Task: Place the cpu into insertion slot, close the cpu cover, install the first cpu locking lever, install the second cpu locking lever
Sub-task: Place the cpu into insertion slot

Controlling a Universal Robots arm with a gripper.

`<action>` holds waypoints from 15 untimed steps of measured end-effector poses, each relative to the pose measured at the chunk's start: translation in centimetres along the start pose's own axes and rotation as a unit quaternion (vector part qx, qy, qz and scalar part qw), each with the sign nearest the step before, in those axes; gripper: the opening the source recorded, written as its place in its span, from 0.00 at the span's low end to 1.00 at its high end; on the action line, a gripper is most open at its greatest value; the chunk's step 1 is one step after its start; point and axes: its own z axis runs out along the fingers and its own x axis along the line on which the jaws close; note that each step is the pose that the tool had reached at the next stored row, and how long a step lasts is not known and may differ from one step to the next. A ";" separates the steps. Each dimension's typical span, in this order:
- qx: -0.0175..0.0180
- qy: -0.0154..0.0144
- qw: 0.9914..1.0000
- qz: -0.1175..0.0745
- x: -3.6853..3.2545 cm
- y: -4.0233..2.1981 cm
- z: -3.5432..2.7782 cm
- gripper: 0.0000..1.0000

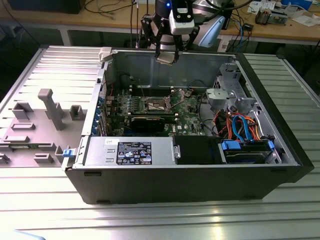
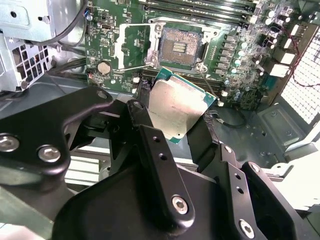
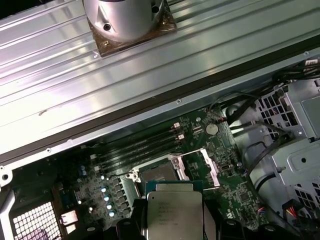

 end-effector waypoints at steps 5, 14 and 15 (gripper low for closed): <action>0.000 0.000 1.000 0.004 0.00 0.00 0.00 0.55; 0.000 0.000 1.000 0.004 -0.02 -0.06 0.00 0.55; 0.000 0.000 1.000 0.004 -0.03 -0.07 0.00 0.55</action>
